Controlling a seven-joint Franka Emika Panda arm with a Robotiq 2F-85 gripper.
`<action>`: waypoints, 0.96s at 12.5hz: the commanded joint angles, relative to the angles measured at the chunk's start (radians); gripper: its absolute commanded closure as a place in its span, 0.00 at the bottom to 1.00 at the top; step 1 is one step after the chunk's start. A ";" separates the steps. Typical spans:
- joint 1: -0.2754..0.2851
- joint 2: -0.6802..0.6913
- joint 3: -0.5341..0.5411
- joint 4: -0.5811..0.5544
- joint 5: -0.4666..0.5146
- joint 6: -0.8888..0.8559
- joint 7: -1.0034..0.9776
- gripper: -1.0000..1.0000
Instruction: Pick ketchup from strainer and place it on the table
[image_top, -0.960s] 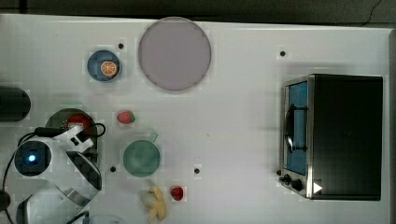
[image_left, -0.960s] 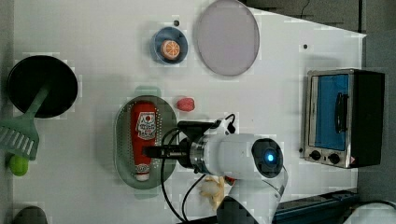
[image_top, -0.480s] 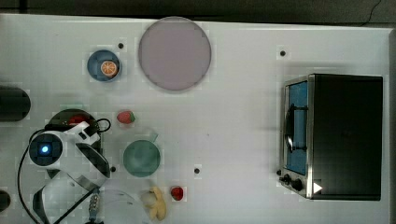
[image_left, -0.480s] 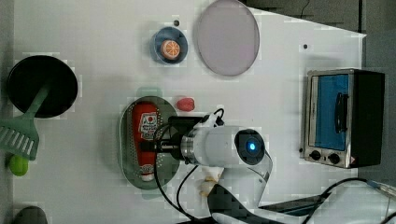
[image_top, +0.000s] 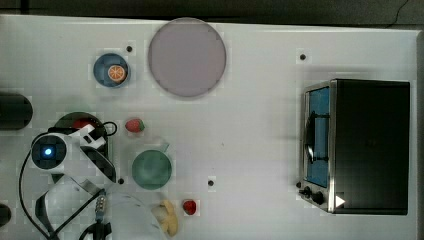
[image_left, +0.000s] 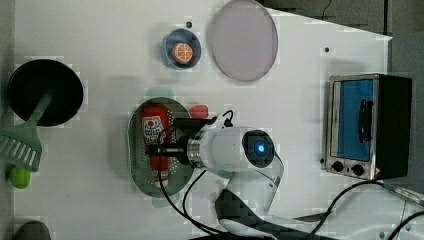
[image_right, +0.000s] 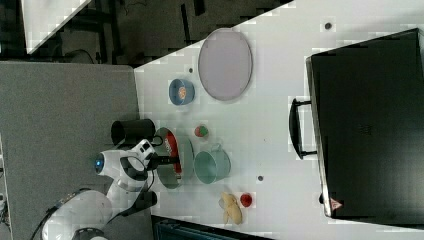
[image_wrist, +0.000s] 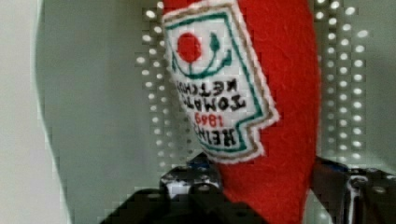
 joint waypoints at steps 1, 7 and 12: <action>0.009 -0.114 0.035 0.010 0.006 -0.083 0.052 0.44; -0.054 -0.415 0.076 0.035 0.213 -0.259 0.025 0.44; -0.159 -0.551 0.007 0.133 0.258 -0.559 -0.198 0.44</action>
